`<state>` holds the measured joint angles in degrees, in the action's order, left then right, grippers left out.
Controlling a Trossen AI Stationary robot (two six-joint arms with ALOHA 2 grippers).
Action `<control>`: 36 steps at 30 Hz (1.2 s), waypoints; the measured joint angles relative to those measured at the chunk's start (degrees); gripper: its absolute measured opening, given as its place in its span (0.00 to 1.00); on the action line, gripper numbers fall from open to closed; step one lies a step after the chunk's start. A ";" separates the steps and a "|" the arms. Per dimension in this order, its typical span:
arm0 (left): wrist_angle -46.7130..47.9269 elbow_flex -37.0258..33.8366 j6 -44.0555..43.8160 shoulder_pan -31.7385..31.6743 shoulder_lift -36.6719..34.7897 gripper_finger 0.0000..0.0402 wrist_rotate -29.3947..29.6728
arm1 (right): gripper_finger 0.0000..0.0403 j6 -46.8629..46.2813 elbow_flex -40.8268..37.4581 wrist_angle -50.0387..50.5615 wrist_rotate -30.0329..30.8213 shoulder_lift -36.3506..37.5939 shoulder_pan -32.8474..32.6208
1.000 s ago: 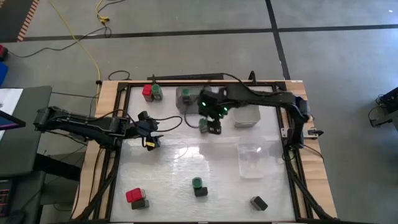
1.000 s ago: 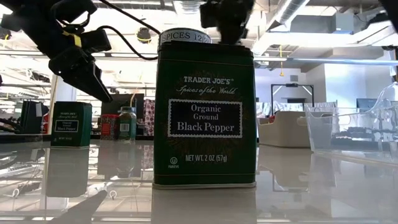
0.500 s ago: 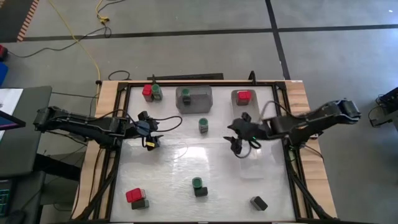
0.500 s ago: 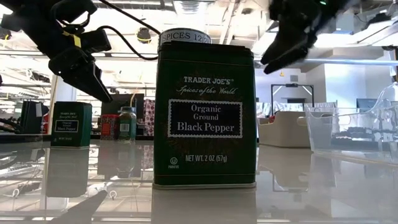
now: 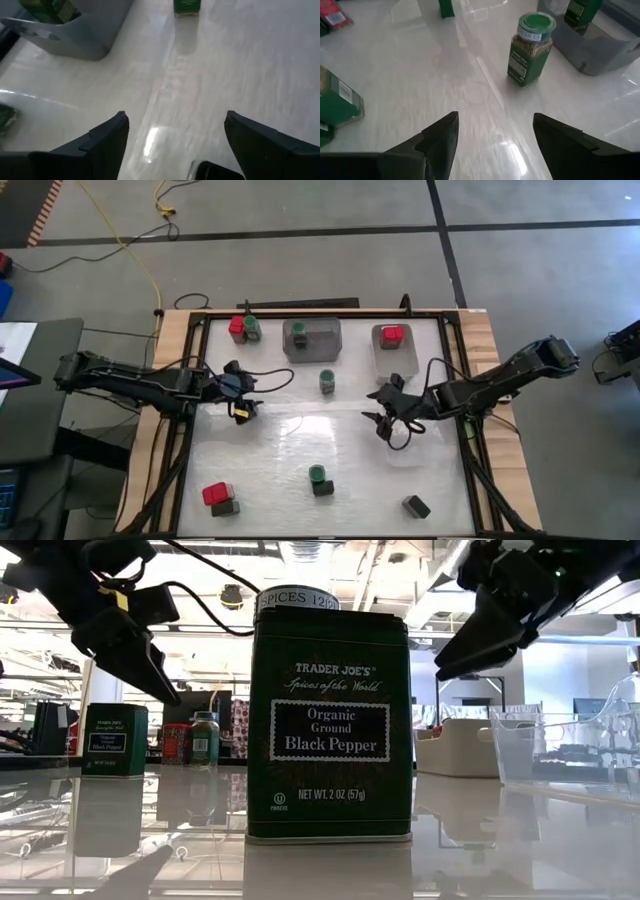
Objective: Sort spices by type
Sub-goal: Put the center green seasoning bottle into the black bin
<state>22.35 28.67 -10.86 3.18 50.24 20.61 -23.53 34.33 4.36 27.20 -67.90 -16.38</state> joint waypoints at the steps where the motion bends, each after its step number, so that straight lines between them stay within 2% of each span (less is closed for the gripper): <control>1: 0.02 0.00 -0.13 0.02 0.00 0.81 0.52 | 0.71 0.00 0.00 0.05 0.00 -0.32 0.00; 5: 0.13 0.00 -1.34 -0.02 0.00 0.87 0.54 | 0.71 0.01 0.02 0.88 -0.01 -0.69 -0.12; 10: 0.23 0.00 -3.41 0.01 0.00 0.88 0.40 | 0.71 0.02 0.04 2.02 0.00 -0.65 -0.96; 14: -1.43 0.00 -11.30 -0.02 0.00 0.87 0.53 | 0.71 -0.61 0.09 7.22 0.40 -0.63 -2.74; 17: -6.46 0.00 -13.17 -1.08 0.00 0.87 0.38 | 0.71 -4.44 0.09 11.85 4.98 -0.63 -4.79; 23: -17.69 1.02 -6.62 -3.88 1.92 0.87 -4.02 | 0.71 -8.84 0.07 16.16 13.61 -0.63 -10.15; 26: -19.68 5.12 -3.50 -5.04 6.31 0.87 -5.52 | 0.71 -9.03 0.04 16.13 15.60 -0.63 -12.06; 30: -18.97 14.01 0.22 -6.11 15.50 0.87 -5.49 | 0.71 -9.27 0.04 16.20 16.93 -0.63 -12.81; 36: -10.42 31.17 4.86 -7.61 29.85 0.87 -5.35 | 0.71 -9.66 0.04 16.19 17.00 -0.63 -12.81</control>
<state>11.93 59.83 -6.01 -4.43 80.09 15.27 -33.19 34.37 20.56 44.21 -68.53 -29.19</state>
